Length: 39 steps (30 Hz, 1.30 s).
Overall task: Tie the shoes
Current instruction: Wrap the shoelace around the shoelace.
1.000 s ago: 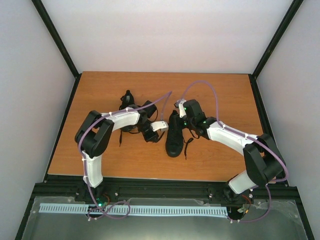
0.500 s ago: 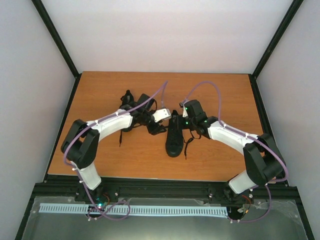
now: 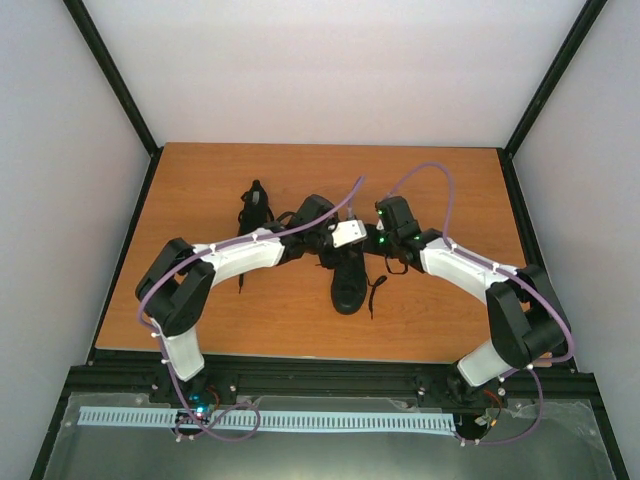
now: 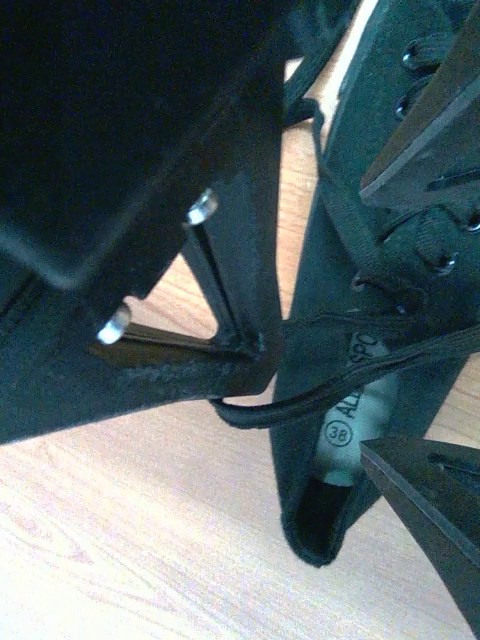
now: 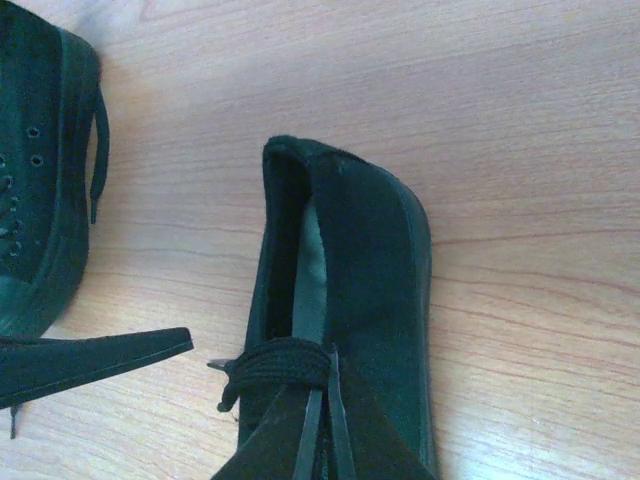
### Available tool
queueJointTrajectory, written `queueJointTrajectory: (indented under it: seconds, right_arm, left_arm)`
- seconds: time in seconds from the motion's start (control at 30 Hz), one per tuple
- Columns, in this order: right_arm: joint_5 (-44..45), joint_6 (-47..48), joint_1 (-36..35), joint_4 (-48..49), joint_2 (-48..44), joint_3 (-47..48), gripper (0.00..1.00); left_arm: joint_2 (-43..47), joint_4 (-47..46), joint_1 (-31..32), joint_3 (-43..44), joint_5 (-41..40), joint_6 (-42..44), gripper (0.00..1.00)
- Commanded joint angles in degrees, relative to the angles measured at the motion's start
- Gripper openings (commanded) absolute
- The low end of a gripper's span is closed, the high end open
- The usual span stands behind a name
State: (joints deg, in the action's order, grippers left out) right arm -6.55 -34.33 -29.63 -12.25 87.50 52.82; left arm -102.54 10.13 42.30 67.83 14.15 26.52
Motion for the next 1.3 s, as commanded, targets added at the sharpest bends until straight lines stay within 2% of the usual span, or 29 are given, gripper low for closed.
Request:
queueJointTrajectory:
  seconds: [0.0,0.1,0.3,0.4,0.5,0.6,0.73,0.83,0.93,1.13,1.2,1.27]
  right_arm:
    - [-6.5,-4.4,-0.1,5.7,-0.2,-0.5,0.03]
    - [-8.7,-7.8,0.6,8.7,0.6,-1.4,0.03]
    - [-9.7,-11.3,0.6,9.5,1.2,-2.2,0.03]
    - [-7.7,-12.4,0.6,8.9,-0.2,-3.3,0.03]
    - [-5.9,-12.7,0.6,8.0,-1.5,-3.8,0.03]
    - [-5.7,-12.9,0.6,7.5,-1.5,-3.8,0.03]
    - [-6.0,-13.1,0.6,7.2,-1.6,-3.3,0.03]
    - [-5.9,-12.9,0.6,6.7,-1.9,-2.8,0.03]
    - [-6.0,-12.6,0.6,6.3,-1.6,-2.5,0.03]
    - [-6.9,-12.2,0.6,6.4,-1.4,-2.1,0.03]
    - [-6.5,-11.7,0.6,5.7,-1.8,-2.0,0.03]
    - [-5.9,-10.8,0.6,4.2,-2.2,-1.7,0.03]
  left_arm:
    - [-2.8,-4.4,0.5,0.5,-4.0,-4.1,0.65]
    - [-2.1,-8.3,0.5,-2.7,-2.9,-5.1,0.65]
    - [-2.2,-23.0,-0.8,-9.6,-5.2,-7.2,0.66]
    - [-2.9,-28.6,-2.8,-10.8,-2.1,-9.8,0.68]
    - [-3.3,-33.6,-3.7,-12.9,2.0,-8.7,0.69]
    - [-3.9,-33.0,-3.3,-12.4,4.5,-6.7,0.69]
    - [-4.8,-31.9,-3.3,-10.9,3.7,-7.1,0.66]
    - [-5.3,-30.9,-3.1,-9.8,2.8,-7.4,0.58]
    - [-5.5,-29.5,-2.8,-9.7,3.3,-7.1,0.44]
    - [-5.1,-27.5,-2.4,-9.8,5.6,-8.7,0.09]
    - [-4.8,-26.6,-2.4,-9.4,5.4,-9.3,0.03]
    - [-4.6,-25.8,-2.4,-9.1,5.1,-9.9,0.01]
